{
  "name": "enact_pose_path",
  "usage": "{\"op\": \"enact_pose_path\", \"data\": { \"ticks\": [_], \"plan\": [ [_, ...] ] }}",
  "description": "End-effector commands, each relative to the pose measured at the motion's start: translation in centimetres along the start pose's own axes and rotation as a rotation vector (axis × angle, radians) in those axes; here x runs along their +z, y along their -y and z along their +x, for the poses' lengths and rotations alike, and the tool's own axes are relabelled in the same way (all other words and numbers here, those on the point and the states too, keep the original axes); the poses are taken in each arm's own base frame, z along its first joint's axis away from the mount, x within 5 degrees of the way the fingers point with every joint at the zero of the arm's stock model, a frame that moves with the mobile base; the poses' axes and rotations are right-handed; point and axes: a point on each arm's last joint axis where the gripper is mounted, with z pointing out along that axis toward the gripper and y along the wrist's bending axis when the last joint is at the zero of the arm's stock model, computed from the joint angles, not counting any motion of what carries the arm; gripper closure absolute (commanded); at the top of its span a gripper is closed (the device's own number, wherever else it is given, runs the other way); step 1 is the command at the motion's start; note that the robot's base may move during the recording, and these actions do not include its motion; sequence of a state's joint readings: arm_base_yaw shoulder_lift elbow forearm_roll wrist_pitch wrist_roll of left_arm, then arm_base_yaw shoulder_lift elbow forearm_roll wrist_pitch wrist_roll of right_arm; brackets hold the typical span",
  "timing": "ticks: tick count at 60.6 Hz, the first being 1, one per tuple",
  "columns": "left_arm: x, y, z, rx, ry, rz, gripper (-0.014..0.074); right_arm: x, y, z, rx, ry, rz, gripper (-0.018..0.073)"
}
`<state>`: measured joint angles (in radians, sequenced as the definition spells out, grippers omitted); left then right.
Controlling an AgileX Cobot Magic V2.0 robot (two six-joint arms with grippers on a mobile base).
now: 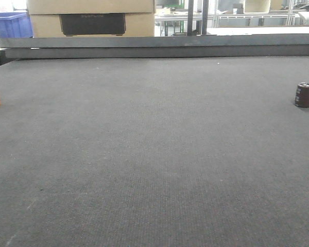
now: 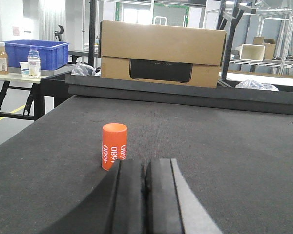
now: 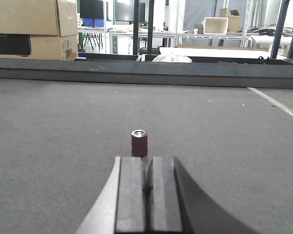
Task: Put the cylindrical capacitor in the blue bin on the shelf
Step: 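Move left gripper to orange capacitor and right gripper to dark-red capacitor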
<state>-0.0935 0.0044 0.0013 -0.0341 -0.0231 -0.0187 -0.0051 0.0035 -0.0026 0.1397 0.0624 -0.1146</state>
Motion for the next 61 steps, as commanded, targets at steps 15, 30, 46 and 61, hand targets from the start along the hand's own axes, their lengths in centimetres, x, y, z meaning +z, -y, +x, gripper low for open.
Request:
{"op": "enact_pose_path", "data": {
  "ticks": [15,30,46,61],
  "plan": [
    [0.0,0.0,-0.2,-0.004,0.024,0.001,0.0708,0.0,0.0,-0.1,-0.007,0.019,0.000,0.0715],
    [0.0,0.0,-0.2,-0.004,0.024,0.001,0.0708,0.0,0.0,-0.1,-0.007,0.019,0.000,0.0715],
    [0.0,0.0,-0.4,-0.004,0.046,0.002,0.0708,0.0,0.1,-0.6,-0.007,0.070,0.006,0.0715],
    [-0.2,0.0,-1.5,-0.006,0.159,0.004,0.0708,-0.3,0.2,-2.1,0.028,0.181,0.015,0.0715]
  ]
}}
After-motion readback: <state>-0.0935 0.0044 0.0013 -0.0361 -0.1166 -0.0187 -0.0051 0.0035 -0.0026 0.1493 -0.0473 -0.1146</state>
